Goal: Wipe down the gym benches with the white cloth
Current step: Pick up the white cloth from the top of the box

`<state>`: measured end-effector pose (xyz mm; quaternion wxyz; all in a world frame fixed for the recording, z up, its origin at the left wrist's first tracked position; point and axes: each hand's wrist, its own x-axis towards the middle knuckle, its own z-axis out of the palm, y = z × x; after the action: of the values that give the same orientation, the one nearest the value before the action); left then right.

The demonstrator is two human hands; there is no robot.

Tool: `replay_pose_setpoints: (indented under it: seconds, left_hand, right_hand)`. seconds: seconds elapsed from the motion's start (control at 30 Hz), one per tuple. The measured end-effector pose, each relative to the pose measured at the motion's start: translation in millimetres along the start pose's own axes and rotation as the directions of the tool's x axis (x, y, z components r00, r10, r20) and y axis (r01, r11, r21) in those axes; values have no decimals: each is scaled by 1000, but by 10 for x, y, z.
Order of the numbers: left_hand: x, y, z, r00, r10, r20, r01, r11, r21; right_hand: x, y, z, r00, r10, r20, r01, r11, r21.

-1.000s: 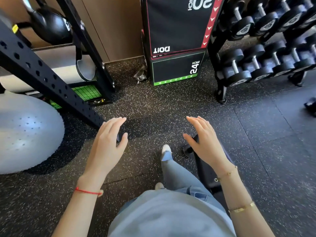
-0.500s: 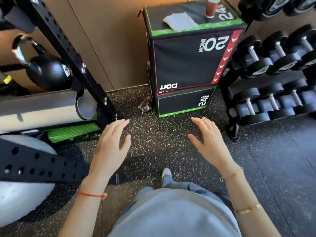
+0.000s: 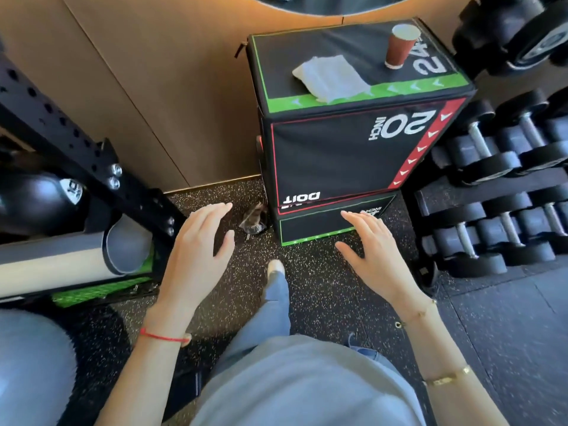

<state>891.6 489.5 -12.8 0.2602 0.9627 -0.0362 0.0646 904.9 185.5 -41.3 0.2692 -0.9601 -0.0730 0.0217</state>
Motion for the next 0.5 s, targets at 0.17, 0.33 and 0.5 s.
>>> replay_pose_setpoints:
  seconds: [0.17, 0.33, 0.5]
  left_hand:
    - [1119, -159, 24, 998, 62, 11, -62, 998, 7]
    - [2249, -229, 6, 989, 144, 10, -144, 990, 6]
    - [3087, -254, 156, 977, 203, 64, -204, 979, 5]
  right_hand:
    - [1038, 8, -18, 999, 21, -34, -20, 1000, 13]
    - [2061, 11, -120, 995, 27, -101, -24, 999, 32]
    - [2775, 104, -215, 984, 50, -170, -44, 998, 37]
